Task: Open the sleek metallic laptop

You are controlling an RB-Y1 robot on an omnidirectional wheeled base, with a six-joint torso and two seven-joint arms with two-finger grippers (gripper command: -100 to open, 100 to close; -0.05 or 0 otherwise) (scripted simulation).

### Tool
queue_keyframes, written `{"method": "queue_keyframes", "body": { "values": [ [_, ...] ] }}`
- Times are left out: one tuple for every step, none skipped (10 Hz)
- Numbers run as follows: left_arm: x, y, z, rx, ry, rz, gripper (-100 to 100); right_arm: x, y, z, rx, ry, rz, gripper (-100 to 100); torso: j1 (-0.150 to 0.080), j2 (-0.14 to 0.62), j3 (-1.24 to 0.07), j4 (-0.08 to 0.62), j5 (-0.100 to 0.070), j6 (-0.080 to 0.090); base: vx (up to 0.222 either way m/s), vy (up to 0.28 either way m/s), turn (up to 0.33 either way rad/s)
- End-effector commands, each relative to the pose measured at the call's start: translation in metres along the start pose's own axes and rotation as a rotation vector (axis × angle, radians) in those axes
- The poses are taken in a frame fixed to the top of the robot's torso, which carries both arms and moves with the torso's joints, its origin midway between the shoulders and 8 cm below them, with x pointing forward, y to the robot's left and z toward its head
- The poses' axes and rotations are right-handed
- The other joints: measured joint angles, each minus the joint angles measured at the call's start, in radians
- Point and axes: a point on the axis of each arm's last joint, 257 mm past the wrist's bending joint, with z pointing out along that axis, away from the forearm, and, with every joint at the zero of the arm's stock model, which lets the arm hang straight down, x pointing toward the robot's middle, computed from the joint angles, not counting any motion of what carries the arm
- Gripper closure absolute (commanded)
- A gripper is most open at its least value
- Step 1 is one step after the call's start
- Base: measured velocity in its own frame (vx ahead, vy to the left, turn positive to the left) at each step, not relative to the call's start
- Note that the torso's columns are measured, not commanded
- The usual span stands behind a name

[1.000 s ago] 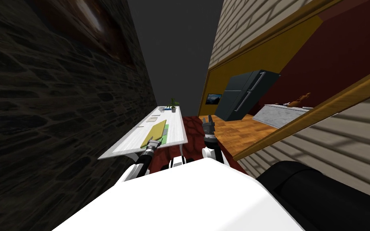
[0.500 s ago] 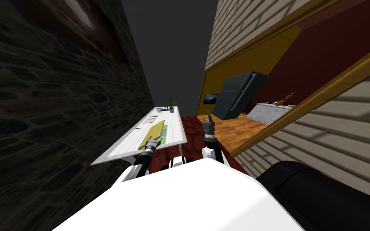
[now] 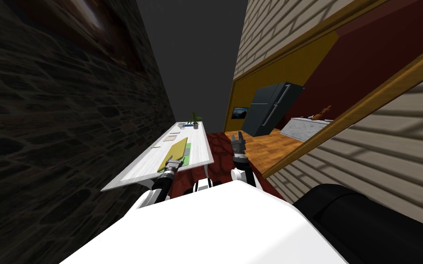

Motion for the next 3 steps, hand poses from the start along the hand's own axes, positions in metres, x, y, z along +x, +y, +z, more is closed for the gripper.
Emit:
{"method": "queue_keyframes", "body": {
  "values": [
    [0.0004, -0.0002, -0.0001, 0.0, 0.001, 0.0, 0, 0.0, 0.0, 0.0, 0.0, 0.0, 0.0, 0, 0.0, 0.0, 0.0, 0.0, 0.0, 0.0, 0.0, 0.0, 0.0],
    [0.0005, -0.0003, -0.0001, 0.001, 0.001, 0.0, 0, 0.0, 0.0, 0.0, 0.0, 0.0, 0.0, 0, 0.0, 0.0, 0.0, 0.0, 0.0, 0.0, 0.0, 0.0, 0.0],
    [0.0005, -0.0003, -0.0001, 0.001, 0.001, 0.0, 0, 0.0, 0.0, 0.0, 0.0, 0.0, 0.0, 0, 0.001, 0.0, 0.0, -0.001, 0.0, 0.0, 0.0, 0.0, 0.0]
  ]
}}
